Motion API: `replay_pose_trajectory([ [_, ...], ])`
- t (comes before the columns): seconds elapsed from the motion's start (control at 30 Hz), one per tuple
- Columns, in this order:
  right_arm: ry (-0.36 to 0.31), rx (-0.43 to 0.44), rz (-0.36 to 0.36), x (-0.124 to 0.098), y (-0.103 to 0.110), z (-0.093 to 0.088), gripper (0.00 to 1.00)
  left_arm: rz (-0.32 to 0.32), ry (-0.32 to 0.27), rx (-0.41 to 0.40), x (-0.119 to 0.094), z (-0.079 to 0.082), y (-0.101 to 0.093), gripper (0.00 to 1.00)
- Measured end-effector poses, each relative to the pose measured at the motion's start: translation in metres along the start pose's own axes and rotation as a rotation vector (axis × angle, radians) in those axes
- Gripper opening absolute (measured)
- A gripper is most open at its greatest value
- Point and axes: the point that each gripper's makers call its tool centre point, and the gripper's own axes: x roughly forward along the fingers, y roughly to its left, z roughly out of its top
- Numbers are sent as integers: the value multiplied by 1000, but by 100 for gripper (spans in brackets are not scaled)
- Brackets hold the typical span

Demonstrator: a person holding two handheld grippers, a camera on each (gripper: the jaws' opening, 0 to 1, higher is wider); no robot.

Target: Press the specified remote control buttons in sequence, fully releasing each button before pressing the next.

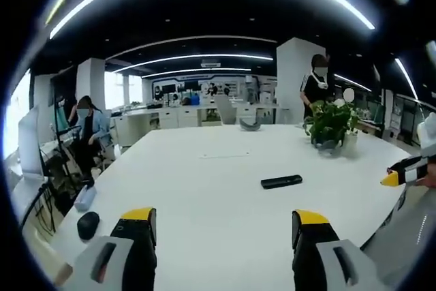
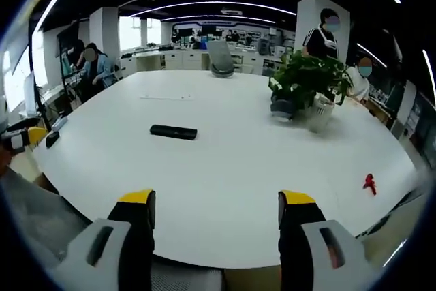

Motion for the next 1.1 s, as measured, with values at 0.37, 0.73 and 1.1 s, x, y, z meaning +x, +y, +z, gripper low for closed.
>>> replay_pose_trajectory([
  [0.37, 46, -16, -44, 2, -11, -10, 74, -87, 27, 31, 3, -5, -21, 86],
  [0.73, 60, -14, -79, 2, -19, -13, 72, -138, 38, 32, 4, -7, -31, 85],
  [1.1, 46, -3, -61, 2, -17, -10, 72, -191, 67, 24, 6, -10, -39, 84],
])
